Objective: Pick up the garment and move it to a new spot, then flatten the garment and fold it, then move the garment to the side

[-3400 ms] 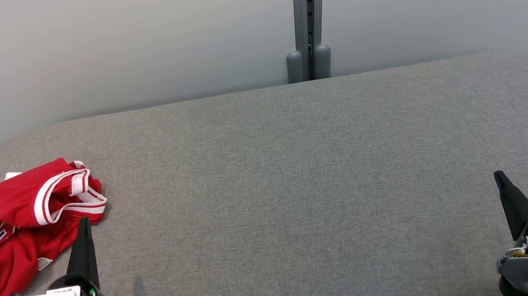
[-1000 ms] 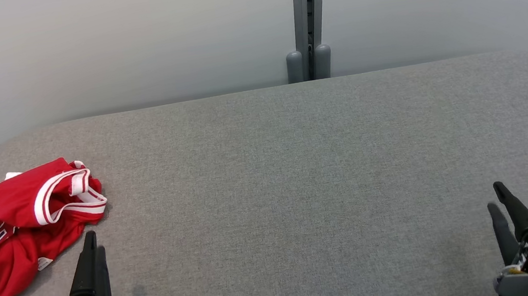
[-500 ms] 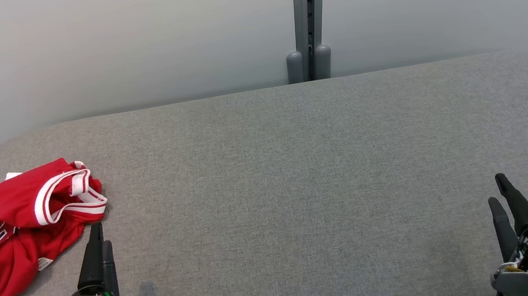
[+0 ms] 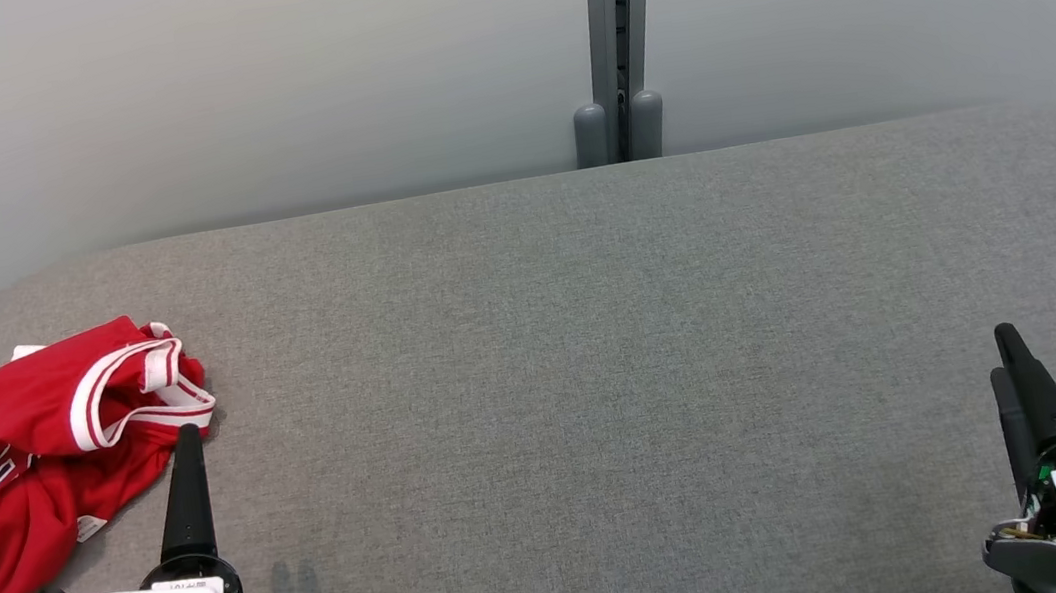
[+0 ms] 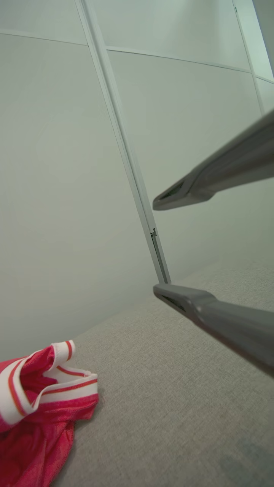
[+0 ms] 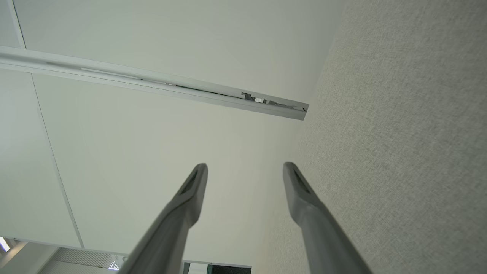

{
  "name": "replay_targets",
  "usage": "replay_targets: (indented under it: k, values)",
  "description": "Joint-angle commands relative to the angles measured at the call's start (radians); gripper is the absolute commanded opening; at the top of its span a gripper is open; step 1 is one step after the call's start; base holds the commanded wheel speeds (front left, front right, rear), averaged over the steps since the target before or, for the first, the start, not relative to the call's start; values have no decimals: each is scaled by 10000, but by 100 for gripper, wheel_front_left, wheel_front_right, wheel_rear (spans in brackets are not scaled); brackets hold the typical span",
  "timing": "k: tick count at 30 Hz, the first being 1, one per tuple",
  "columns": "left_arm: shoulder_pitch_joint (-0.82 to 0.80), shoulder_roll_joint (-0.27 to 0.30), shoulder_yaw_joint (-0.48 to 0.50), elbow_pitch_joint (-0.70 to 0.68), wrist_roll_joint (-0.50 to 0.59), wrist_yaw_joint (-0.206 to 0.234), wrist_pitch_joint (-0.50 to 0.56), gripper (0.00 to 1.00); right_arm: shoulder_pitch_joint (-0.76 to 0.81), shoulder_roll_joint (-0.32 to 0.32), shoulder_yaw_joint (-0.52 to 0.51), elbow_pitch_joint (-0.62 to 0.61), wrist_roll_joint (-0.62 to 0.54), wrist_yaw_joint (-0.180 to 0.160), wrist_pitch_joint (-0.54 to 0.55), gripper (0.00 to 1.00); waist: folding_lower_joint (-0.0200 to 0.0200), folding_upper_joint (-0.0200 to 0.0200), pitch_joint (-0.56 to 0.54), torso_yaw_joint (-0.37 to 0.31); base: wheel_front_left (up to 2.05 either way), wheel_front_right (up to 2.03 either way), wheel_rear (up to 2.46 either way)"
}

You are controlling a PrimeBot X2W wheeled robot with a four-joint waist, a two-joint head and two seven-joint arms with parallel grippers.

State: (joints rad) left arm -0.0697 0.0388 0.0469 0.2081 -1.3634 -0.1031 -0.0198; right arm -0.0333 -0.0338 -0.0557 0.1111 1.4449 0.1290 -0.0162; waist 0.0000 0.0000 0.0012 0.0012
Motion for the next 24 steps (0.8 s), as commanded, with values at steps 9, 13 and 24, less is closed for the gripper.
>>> replay_targets:
  k: [9, 13, 24]
  values:
    - [-209, 75, -184, -538, 2071, 229, -364, 100, -66, -168, 145, -400, -2169, 11, -407, 100, 0, 0, 12, 7, 0, 0, 0]
    - [-228, 78, -355, -646, 3087, 336, -503, 100, -31, -194, 240, -468, -3190, 12, -541, 100, 0, 0, 14, 11, 0, 0, 0]
    - [-240, 103, -697, -620, 5370, 453, -859, 100, 56, -338, 583, -532, -5656, 15, -902, 100, 0, 0, 31, 12, 0, 0, 0]
